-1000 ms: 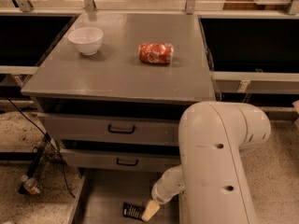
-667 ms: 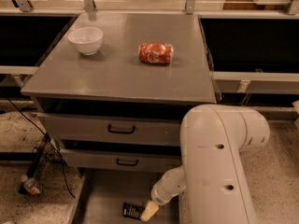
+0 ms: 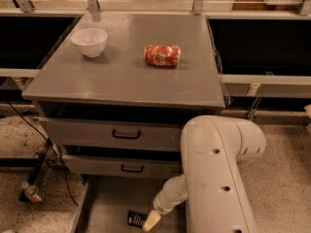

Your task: Pick rxbar chocolate from bottom drawer and place on counter

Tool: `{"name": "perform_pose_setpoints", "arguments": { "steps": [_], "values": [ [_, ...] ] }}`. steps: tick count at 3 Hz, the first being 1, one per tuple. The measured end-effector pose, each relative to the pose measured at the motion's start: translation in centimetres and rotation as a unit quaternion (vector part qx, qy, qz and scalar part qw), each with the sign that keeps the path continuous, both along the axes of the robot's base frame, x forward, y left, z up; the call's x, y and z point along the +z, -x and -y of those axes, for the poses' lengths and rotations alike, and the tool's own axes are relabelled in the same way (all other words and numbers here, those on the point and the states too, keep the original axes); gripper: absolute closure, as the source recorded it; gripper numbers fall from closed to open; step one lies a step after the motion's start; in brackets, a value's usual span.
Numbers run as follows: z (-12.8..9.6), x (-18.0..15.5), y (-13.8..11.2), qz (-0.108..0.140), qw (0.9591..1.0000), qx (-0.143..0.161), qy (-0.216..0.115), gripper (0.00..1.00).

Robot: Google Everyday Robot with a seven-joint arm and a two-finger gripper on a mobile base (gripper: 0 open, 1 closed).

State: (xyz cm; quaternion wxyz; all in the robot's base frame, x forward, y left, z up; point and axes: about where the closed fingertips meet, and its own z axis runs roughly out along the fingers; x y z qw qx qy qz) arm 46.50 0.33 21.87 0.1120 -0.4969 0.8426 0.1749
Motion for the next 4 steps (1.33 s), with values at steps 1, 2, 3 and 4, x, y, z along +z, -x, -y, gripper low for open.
{"name": "perform_pose_setpoints", "arguments": {
  "steps": [1,2,3,4],
  "values": [
    [0.0,0.0,0.0,0.000,1.0000,0.000,0.000,0.00],
    [-0.7,-1.4,0.0,-0.008,0.9999,0.000,-0.009,0.00],
    [-1.8,-3.8,0.0,-0.025,0.9993,0.005,-0.027,0.00],
    [-1.8,-3.8,0.0,-0.025,0.9993,0.005,-0.027,0.10]
  ]
}}
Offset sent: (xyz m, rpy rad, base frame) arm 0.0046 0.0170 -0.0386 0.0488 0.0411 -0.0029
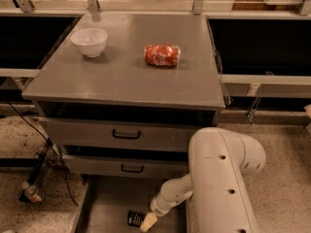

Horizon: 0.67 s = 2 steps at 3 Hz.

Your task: Pick rxbar chocolate from bottom drawer and place on counter

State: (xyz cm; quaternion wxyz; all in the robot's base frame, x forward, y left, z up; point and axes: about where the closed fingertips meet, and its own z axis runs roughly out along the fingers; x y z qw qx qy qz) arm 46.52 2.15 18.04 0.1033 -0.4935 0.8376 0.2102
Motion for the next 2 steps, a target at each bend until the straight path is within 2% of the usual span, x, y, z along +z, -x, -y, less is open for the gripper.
{"name": "perform_pose_setpoints", "arguments": {
  "steps": [1,2],
  "values": [
    [-0.99,-2.36,-0.61,0.002,1.0000,-0.007,0.006,0.00],
    [-1.04,-2.42,-0.58,0.001,1.0000,-0.006,0.006,0.00]
  ]
}}
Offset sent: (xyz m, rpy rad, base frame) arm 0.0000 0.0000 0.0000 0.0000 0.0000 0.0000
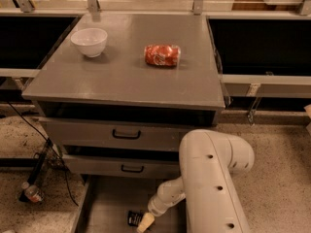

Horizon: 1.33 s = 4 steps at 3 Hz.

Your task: Pick rxbar chocolate from bottom drawer and place on counter

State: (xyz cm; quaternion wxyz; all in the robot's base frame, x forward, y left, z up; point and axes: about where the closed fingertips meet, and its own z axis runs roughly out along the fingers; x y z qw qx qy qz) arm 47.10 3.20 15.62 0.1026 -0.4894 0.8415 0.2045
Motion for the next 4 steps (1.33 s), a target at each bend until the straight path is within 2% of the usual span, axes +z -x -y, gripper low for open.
{"name": "perform_pose_setpoints", "arguments": {
  "steps": [3,4],
  "values": [
    [-1.6,-2.0,0.8,-0.035,0.9985,0.038,-0.019,0.00],
    [-1.6,-2.0,0.8,-0.035,0.9985,0.039,-0.019,0.09]
  ]
}}
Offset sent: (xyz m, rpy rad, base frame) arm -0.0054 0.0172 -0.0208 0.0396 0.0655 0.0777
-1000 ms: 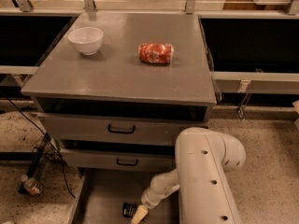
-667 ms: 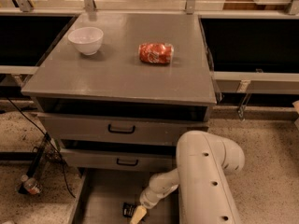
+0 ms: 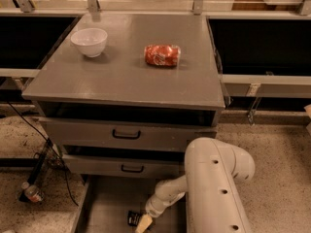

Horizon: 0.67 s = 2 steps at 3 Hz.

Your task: Pick rxbar chocolate from bottom drawer and place on counter

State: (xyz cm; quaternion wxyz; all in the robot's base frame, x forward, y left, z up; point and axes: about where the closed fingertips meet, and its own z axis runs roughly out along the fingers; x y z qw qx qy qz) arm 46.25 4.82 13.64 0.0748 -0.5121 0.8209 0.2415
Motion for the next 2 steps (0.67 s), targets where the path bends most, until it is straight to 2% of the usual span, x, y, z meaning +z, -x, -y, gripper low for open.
{"name": "perform_pose_setpoints", "arguments": {
  "steps": [1,2],
  "values": [
    [0.00,0.00,0.00,0.000,1.0000,0.000,0.000,0.27],
    [0.00,0.00,0.00,0.000,1.0000,0.000,0.000,0.52]
  ]
}}
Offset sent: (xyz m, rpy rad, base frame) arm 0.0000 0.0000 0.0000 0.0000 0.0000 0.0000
